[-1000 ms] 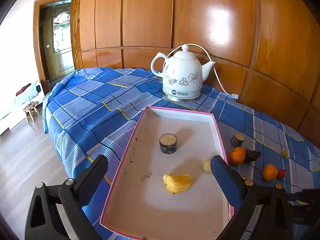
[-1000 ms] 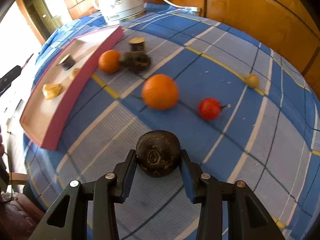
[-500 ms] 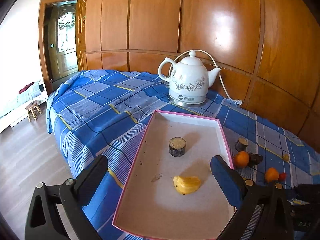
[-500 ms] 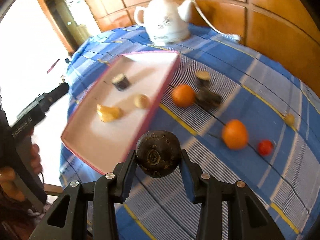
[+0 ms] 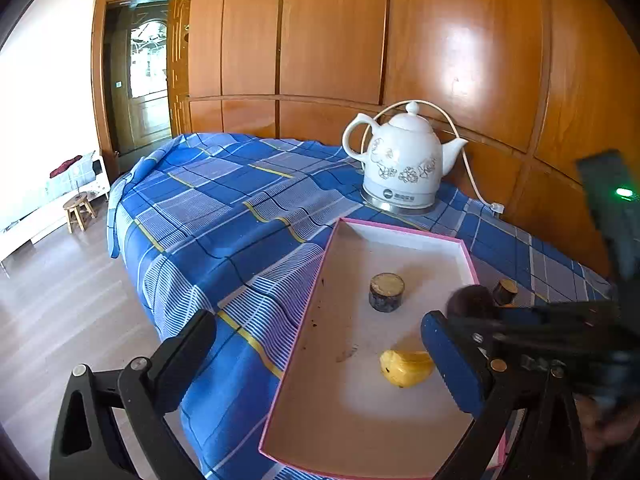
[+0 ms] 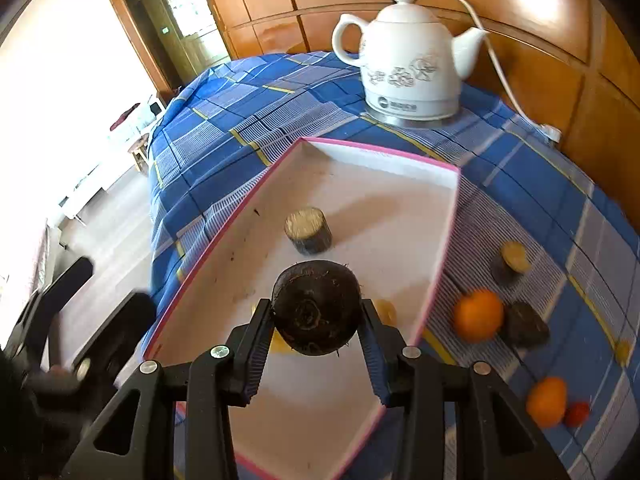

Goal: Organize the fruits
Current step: 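Carry the dark round fruit into the pink tray and open the right gripper, then withdraw the right gripper from the tray, then move both grippers away from the tray toward the loose oranges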

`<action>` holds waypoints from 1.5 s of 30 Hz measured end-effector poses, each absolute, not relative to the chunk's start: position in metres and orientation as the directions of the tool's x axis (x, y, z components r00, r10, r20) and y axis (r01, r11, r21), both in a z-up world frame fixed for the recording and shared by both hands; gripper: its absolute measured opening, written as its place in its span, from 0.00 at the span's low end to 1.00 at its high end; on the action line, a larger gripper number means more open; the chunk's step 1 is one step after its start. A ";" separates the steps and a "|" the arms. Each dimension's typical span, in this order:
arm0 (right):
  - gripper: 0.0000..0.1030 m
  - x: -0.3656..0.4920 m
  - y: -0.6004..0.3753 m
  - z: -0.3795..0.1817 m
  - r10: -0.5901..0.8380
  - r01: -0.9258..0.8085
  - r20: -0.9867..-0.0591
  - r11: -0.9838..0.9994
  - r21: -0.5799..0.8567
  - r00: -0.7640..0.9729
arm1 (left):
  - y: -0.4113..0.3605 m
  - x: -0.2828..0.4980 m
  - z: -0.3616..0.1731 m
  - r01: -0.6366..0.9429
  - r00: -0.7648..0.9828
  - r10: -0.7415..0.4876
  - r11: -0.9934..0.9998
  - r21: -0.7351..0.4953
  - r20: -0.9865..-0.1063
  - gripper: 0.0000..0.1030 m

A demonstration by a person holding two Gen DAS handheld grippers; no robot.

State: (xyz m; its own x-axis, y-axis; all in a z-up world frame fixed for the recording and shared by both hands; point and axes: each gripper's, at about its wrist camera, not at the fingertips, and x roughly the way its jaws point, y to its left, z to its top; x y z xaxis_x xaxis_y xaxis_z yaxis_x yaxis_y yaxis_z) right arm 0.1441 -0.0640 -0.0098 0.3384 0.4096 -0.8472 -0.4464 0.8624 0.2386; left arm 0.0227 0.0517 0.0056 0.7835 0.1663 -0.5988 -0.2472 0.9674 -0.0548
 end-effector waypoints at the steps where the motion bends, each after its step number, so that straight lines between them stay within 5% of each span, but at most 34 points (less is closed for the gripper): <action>1: 0.42 0.148 -0.063 -0.012 0.405 -0.438 -0.850 0.867 0.239 0.338 | 0.053 0.022 0.006 -0.248 0.783 0.167 0.967 -0.055 -0.599 1.00; 7: 0.53 0.149 -0.074 -0.021 0.414 -0.397 -0.844 0.877 0.270 0.342 | 0.059 0.021 0.005 -0.266 0.780 0.179 0.962 -0.058 -0.600 1.00; 41: 0.54 0.065 -0.232 0.008 0.201 -0.204 -0.821 0.973 0.105 0.535 | 0.015 0.013 0.012 -0.135 0.793 0.104 0.991 -0.007 -0.600 1.00; 45: 0.63 0.063 -0.262 0.017 0.166 -0.117 -0.790 0.986 0.120 0.590 | 0.007 0.011 0.013 -0.114 0.797 0.096 0.993 0.007 -0.596 1.00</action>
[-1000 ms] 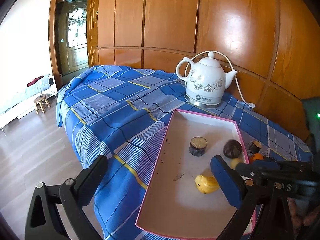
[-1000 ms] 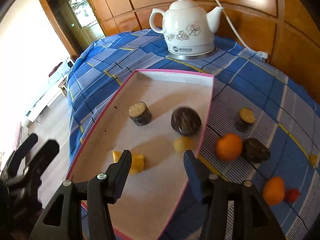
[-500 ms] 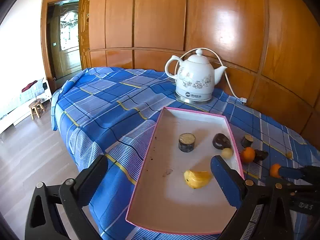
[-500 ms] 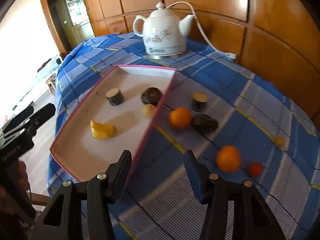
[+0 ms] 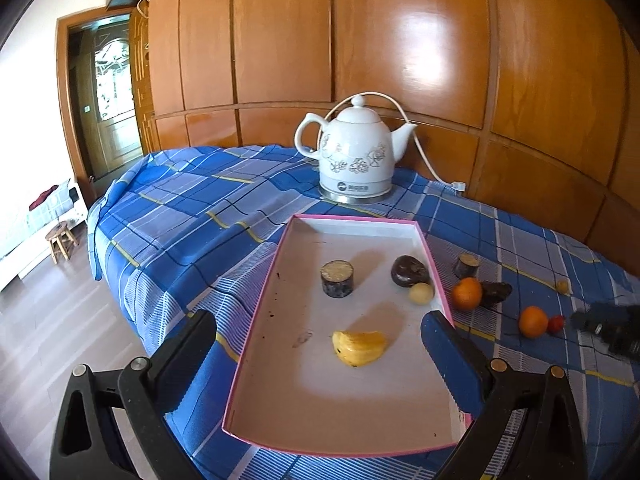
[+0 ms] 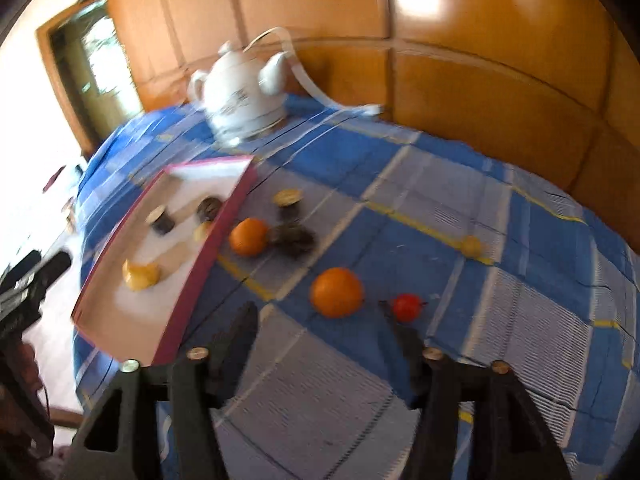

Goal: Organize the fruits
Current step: 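Move both grippers away from the tray toward the loose oranges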

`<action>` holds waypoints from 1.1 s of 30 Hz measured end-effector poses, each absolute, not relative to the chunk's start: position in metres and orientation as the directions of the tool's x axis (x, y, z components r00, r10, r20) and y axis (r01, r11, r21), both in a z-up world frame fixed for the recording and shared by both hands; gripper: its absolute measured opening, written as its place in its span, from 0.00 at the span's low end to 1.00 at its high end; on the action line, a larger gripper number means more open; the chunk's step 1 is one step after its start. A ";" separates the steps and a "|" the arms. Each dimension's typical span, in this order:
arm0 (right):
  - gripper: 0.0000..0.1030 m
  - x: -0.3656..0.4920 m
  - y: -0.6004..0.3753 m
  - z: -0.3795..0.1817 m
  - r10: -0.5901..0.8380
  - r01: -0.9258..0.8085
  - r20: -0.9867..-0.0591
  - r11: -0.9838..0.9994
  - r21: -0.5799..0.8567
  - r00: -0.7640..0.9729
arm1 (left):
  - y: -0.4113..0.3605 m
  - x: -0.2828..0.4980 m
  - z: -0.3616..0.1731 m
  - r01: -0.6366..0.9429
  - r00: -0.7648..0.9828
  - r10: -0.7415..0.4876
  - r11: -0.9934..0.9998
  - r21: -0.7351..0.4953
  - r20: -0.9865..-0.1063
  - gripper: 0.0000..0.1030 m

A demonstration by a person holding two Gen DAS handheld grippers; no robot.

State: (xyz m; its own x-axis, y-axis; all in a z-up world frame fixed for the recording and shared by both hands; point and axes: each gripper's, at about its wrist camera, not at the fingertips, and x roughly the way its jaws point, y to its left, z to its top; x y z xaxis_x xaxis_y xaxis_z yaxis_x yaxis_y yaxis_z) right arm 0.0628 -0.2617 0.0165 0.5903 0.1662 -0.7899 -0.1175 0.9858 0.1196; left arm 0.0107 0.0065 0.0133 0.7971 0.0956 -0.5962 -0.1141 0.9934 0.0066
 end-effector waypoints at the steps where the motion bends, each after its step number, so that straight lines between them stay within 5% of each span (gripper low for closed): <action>1: 0.63 0.062 -0.269 0.021 0.159 -0.104 -0.778 0.987 0.120 0.608 | 0.005 0.010 0.014 -0.109 0.799 0.094 0.994 0.010 -0.594 1.00; 33: 0.61 0.075 -0.383 0.002 0.125 0.108 -0.794 0.966 0.233 0.594 | -0.061 0.012 0.008 0.068 0.775 0.016 0.992 0.108 -0.631 1.00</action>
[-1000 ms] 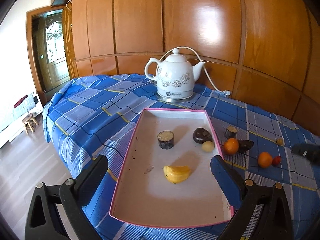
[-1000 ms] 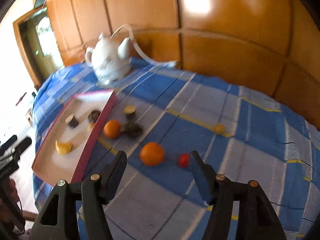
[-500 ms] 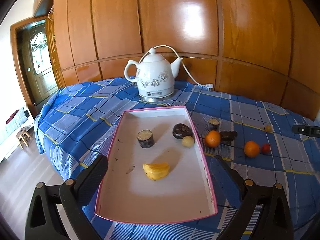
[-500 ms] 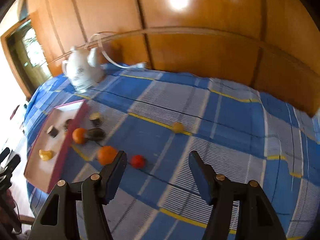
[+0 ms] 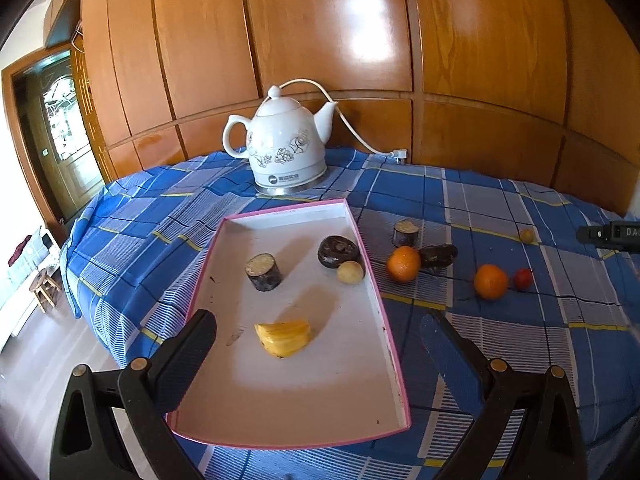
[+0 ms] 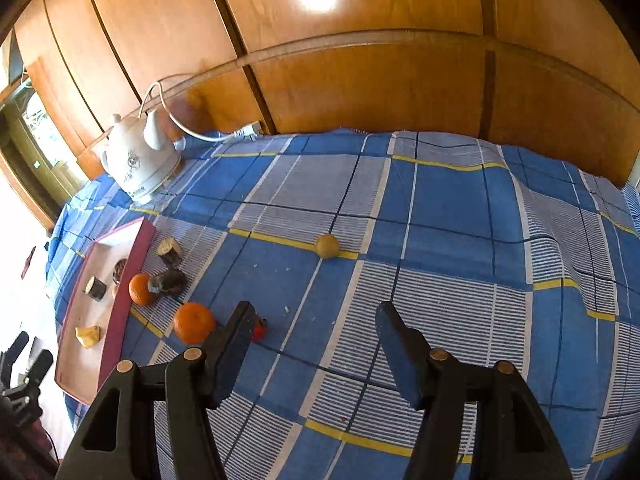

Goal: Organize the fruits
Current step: 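Move both grippers away from the tray toward the loose oranges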

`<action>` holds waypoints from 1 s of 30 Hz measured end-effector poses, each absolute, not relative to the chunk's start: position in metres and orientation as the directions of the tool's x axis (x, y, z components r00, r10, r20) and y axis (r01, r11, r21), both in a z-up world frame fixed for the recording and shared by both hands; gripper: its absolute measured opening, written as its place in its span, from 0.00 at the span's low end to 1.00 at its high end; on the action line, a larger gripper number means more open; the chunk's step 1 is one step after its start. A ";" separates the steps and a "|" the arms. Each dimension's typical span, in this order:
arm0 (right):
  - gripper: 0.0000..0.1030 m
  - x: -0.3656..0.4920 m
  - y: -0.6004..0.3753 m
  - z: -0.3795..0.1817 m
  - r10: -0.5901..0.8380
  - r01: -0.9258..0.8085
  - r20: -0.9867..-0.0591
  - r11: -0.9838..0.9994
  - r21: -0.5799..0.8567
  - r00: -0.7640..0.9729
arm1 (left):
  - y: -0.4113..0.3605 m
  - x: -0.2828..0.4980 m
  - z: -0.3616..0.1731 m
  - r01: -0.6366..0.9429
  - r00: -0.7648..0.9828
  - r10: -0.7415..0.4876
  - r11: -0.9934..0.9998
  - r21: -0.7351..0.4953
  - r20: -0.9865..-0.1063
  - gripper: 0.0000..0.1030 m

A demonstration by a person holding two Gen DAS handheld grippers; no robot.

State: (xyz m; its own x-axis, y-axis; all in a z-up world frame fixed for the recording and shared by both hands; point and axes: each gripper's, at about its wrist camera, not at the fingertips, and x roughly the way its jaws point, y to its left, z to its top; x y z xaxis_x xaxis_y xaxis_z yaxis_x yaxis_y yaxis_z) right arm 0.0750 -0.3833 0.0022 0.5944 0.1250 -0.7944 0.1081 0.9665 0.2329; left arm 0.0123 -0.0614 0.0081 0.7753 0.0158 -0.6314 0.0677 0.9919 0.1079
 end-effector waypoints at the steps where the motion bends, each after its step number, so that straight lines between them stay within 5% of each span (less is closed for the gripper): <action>1: 0.62 0.076 -0.383 0.003 0.125 0.105 -0.792 0.967 0.232 0.597 | -0.063 0.013 0.007 0.072 0.772 0.013 0.992 0.107 -0.635 1.00; 30: 0.63 0.077 -0.373 0.001 0.082 0.107 -0.824 0.979 0.171 0.561 | -0.083 0.052 -0.002 0.207 0.670 -0.096 0.976 0.062 -0.736 1.00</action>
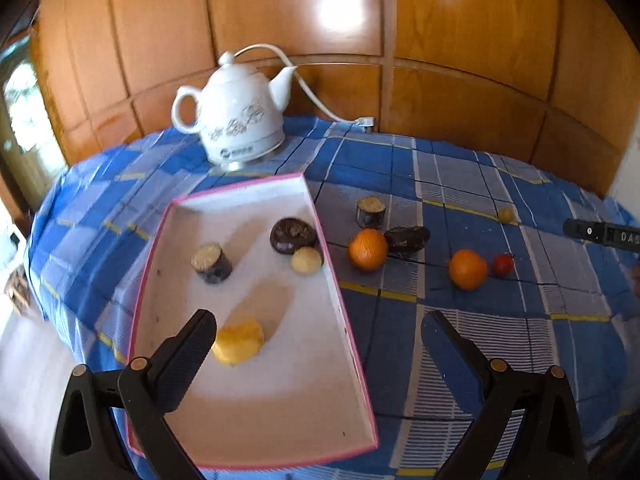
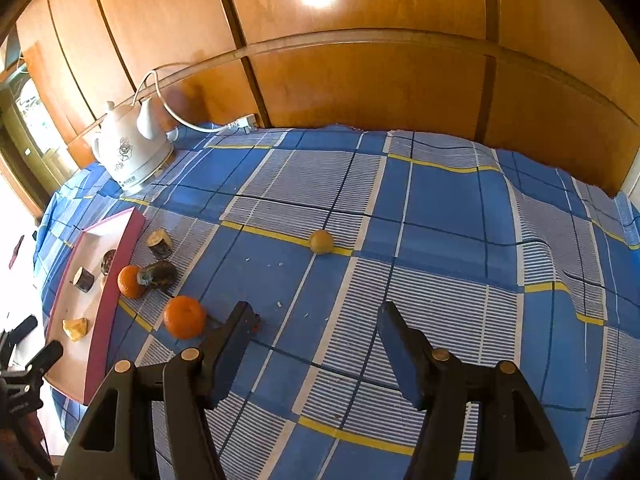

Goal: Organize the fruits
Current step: 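Lower the left gripper onto the orange beside the tray and grasp it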

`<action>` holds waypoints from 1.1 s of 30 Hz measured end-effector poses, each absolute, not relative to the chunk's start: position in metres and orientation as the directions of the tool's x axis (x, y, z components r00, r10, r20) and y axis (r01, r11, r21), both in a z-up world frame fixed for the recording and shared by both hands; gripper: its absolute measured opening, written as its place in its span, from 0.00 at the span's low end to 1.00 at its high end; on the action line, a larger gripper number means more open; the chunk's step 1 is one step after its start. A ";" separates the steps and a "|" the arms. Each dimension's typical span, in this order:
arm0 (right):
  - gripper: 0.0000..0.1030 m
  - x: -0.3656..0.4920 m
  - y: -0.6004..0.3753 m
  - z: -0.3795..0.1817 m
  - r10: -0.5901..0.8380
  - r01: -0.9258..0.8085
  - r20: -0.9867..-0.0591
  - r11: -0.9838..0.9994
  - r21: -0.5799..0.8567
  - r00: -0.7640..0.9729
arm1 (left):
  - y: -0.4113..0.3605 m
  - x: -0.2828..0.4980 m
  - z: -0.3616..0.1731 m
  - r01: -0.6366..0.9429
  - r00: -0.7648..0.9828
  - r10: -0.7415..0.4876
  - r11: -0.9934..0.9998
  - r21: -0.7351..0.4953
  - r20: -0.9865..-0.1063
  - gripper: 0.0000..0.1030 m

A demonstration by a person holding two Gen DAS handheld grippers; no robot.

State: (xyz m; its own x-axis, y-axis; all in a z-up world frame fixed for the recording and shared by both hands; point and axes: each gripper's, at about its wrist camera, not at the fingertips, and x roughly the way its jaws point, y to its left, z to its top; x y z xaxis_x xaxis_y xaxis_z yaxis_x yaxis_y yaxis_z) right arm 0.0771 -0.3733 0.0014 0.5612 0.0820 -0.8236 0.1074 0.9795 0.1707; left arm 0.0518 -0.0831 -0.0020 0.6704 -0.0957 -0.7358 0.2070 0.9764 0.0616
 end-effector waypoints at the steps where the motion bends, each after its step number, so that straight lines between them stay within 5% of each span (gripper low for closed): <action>1: 0.63 0.077 -0.372 0.001 0.082 0.103 -0.824 0.981 0.167 0.560 | -0.085 0.055 -0.001 0.226 0.668 -0.102 0.971 0.071 -0.737 0.99; 13: 0.63 0.079 -0.365 0.000 0.092 0.073 -0.832 0.985 0.156 0.547 | -0.116 0.124 -0.008 0.510 0.520 -0.222 0.855 0.091 -0.825 0.57; 25: 0.63 0.081 -0.363 -0.002 0.104 0.063 -0.837 0.985 0.163 0.538 | -0.153 0.163 -0.049 0.653 0.420 -0.127 0.730 0.202 -0.899 0.55; 28: 0.63 0.082 -0.363 -0.003 0.102 0.067 -0.839 0.984 0.162 0.535 | -0.158 0.171 -0.062 0.655 0.393 -0.103 0.729 0.199 -0.914 0.37; 33: 0.63 0.081 -0.364 -0.003 0.096 0.072 -0.839 0.985 0.159 0.535 | -0.154 0.157 -0.057 0.645 0.389 -0.166 0.751 0.139 -0.906 0.36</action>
